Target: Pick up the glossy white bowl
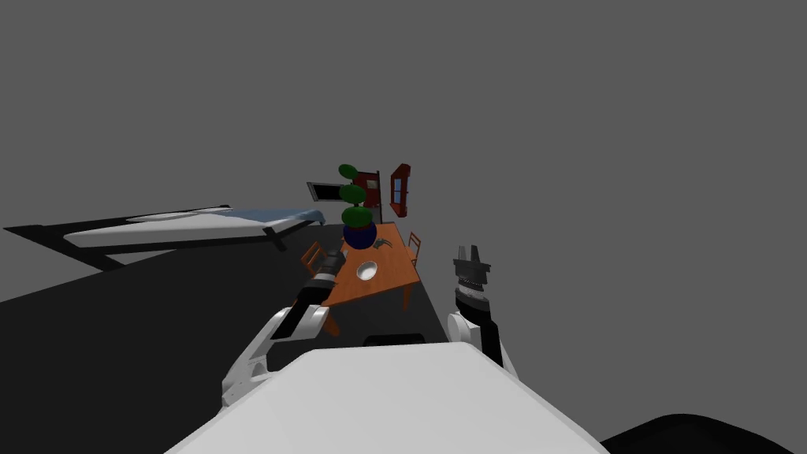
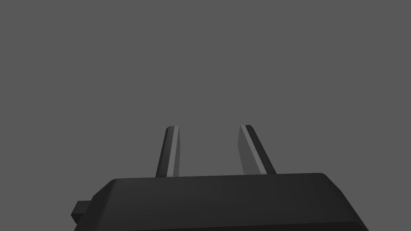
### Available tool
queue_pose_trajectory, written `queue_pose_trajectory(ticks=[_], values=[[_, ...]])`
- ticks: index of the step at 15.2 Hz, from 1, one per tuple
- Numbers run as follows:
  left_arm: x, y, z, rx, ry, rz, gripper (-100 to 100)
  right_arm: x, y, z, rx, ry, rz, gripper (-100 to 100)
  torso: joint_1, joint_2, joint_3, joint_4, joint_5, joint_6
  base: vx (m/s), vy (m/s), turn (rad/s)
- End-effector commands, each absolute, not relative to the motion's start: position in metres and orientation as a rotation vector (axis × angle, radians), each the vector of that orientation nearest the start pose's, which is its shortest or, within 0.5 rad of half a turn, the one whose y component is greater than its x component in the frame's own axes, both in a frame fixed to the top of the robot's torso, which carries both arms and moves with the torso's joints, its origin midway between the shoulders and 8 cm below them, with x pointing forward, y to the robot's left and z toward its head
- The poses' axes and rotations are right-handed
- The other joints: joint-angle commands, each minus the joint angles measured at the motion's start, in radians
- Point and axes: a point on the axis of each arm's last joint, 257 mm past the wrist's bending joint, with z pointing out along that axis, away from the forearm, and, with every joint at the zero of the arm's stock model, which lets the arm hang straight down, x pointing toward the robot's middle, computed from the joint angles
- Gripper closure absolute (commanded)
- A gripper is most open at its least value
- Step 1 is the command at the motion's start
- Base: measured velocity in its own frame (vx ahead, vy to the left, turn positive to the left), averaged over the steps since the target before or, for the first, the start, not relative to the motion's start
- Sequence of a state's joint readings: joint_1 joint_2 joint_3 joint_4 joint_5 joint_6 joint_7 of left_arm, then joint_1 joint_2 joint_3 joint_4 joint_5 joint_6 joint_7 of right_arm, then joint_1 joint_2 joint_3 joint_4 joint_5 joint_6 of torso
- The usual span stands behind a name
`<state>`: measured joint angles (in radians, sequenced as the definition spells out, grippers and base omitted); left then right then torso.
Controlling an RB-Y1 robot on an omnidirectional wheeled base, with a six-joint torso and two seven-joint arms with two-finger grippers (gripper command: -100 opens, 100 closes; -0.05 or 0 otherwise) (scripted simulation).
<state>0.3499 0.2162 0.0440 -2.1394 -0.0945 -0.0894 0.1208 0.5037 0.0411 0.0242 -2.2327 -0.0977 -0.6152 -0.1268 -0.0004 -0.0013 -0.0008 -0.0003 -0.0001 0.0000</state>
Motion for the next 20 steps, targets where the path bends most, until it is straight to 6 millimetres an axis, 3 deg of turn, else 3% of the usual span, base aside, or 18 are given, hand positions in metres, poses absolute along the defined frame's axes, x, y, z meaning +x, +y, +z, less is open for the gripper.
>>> queue_pose_trajectory(ticks=[1,6,7,10,12,13,17,18,20], values=[[0.445,0.305,-0.089,-0.883,1.078,-1.119,-100,0.331,-0.289,0.023,0.74,0.425,1.508,0,0.0,0.0,0.0,0.0,0.0,0.0,0.009,-0.007,-0.05],[0.462,0.331,-0.129,-1.007,1.14,-1.037,-100,0.331,-0.289,0.023,0.74,0.425,1.508,0,0.0,0.0,0.0,0.0,0.0,0.0,0.013,-0.009,-0.07],[0.462,0.331,-0.13,-1.009,1.141,-1.036,-100,0.331,-0.289,0.023,0.74,0.425,1.508,0,0.0,0.0,0.0,0.0,0.0,0.0,0.01,-0.005,-0.009],[0.474,0.356,-0.162,-1.111,1.175,-0.972,-100,0.331,-0.289,0.023,0.74,0.425,1.508,0,0.0,0.0,0.0,0.0,0.0,0.0,0.011,-0.007,-0.064],[0.474,0.358,-0.168,-1.132,1.187,-0.958,-100,0.331,-0.289,0.023,0.74,0.425,1.508,0,0.0,0.0,0.0,0.0,0.0,0.0,0.012,-0.007,-0.048],[0.479,0.37,-0.184,-1.185,1.199,-0.927,-100,0.331,-0.289,0.023,0.74,0.425,1.508,0,0.0,0.0,0.0,0.0,0.0,0.0,0.011,-0.008,-0.056],[0.481,0.384,-0.208,-1.265,1.224,-0.877,-100,0.331,-0.289,0.023,0.74,0.425,1.508,0,0.0,0.0,0.0,0.0,0.0,0.0,0.013,-0.008,-0.058],[0.484,0.394,-0.224,-1.321,1.233,-0.846,-100,0.331,-0.289,0.023,0.74,0.425,1.508,0,0.0,0.0,0.0,0.0,0.0,0.0,0.013,-0.007,-0.045],[0.483,0.396,-0.228,-1.334,1.24,-0.836,-100,0.331,-0.289,0.023,0.74,0.425,1.508,0,0.0,0.0,0.0,0.0,0.0,0.0,0.011,-0.006,-0.052]])
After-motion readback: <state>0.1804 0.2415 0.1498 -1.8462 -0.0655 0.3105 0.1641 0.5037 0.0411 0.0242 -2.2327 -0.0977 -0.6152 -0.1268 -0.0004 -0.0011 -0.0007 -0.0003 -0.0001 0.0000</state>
